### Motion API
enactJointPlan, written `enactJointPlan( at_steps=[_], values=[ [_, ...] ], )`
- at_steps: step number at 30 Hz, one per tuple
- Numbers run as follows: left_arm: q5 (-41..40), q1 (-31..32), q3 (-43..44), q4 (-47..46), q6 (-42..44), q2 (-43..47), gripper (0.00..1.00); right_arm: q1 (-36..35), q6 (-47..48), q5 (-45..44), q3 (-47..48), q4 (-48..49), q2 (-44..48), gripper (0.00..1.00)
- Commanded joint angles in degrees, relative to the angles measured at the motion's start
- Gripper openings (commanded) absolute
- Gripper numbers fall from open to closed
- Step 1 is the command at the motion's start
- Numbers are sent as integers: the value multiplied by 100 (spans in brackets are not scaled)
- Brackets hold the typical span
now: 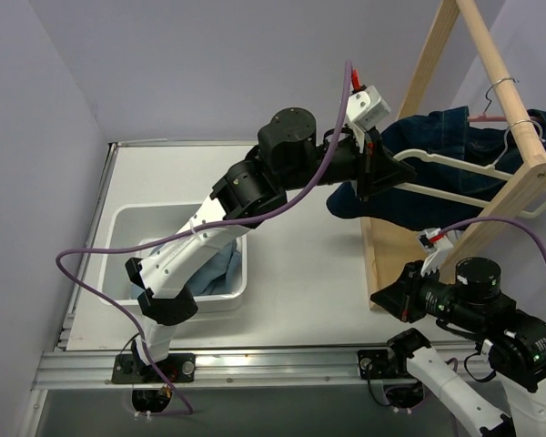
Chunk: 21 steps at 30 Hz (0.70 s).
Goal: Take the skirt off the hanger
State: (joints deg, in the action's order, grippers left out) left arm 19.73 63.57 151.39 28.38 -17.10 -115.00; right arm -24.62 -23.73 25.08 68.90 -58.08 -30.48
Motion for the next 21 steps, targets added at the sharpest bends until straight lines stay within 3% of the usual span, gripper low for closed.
enactJointPlan(
  at_steps=[1, 15, 19, 20, 21],
  values=[
    [-57, 32, 119, -386, 49, 48, 2, 98, 61, 111, 79, -80, 68, 0],
    [93, 164, -215, 176, 348, 57, 11, 256, 52, 85, 167, -107, 42, 0],
    [-4, 156, -426, 299, 628, 310, 57, 291, 26, 85, 220, -133, 25, 0],
    [40, 147, -496, 317, 716, 390, 67, 300, 26, 93, 246, -150, 25, 0],
    [118, 95, -662, 308, 822, 460, 71, 309, 17, 85, 264, -168, 25, 0]
  ],
)
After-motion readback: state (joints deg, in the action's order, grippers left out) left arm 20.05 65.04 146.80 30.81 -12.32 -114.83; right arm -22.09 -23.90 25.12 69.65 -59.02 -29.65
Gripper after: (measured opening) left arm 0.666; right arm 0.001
